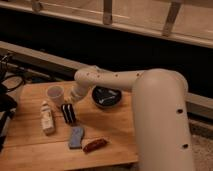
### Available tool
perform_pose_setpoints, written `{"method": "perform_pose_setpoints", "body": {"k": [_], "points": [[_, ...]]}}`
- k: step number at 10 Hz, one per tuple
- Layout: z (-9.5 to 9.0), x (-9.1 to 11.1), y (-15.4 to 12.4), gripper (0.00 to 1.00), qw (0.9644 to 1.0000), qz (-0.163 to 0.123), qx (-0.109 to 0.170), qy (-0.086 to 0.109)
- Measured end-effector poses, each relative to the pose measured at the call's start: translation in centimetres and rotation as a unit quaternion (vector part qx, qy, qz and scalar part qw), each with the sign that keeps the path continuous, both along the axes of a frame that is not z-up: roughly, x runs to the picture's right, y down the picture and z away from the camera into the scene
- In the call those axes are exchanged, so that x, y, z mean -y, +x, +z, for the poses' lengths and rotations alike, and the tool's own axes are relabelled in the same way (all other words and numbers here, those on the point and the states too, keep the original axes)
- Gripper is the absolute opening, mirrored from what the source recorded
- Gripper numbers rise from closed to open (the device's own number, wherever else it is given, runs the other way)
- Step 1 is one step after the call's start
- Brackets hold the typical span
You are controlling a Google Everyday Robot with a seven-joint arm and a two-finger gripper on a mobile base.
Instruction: Knock the eraser over
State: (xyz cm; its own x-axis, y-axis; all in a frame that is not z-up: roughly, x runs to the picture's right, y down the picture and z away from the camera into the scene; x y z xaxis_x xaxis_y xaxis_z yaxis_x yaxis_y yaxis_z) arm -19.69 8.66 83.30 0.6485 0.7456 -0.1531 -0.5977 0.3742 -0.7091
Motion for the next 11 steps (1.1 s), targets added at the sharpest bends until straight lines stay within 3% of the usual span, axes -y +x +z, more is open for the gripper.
{"method": "perform_pose_setpoints", "body": {"k": [3, 5, 9, 11], "points": [[-0.8, 1.5, 0.6, 0.0, 0.9999, -0.003, -0.005, 0.013], [-1.4, 2.7, 3.3, 0.0, 0.9997, -0.001, -0.006, 0.022], [-1.8, 3.4, 2.6, 0.0, 0.9995, -0.004, -0.009, 0.029], [-1.8, 3.8, 4.0, 0.0, 0.9995, -0.002, -0.009, 0.03]]}}
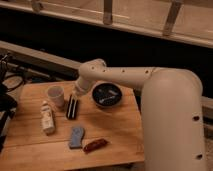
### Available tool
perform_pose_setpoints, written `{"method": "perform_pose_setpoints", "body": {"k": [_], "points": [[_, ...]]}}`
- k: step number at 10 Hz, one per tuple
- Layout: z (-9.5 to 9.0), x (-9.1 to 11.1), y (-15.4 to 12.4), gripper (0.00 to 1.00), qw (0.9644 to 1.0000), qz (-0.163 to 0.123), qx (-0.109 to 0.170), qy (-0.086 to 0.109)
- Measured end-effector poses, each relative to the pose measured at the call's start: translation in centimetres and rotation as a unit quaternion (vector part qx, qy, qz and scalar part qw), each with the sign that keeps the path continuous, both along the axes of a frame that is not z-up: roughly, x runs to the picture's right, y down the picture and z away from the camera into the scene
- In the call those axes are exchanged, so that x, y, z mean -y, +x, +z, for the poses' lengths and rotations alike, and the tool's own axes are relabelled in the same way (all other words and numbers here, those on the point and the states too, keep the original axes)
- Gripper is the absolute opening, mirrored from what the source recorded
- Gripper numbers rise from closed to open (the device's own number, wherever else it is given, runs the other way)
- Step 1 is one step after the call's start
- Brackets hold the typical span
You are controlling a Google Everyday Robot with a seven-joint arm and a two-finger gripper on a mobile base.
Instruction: Knock the eraser over
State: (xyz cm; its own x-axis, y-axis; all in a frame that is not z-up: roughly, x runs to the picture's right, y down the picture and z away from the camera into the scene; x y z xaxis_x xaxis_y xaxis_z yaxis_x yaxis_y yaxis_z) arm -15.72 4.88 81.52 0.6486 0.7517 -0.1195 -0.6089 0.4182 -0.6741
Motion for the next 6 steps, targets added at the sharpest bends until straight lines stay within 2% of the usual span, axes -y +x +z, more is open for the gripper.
{"method": "perform_pose_setpoints", "body": {"k": [2, 4, 6], "points": [[-0.2, 0.0, 0.7, 0.0, 1.0, -0.001, 0.0, 0.003], [-0.5, 1.1, 0.1, 0.0, 0.9999, -0.001, -0.001, 0.012], [-1.1, 1.7, 0.7, 0.0, 0.9999, 0.001, -0.004, 0.012]]}}
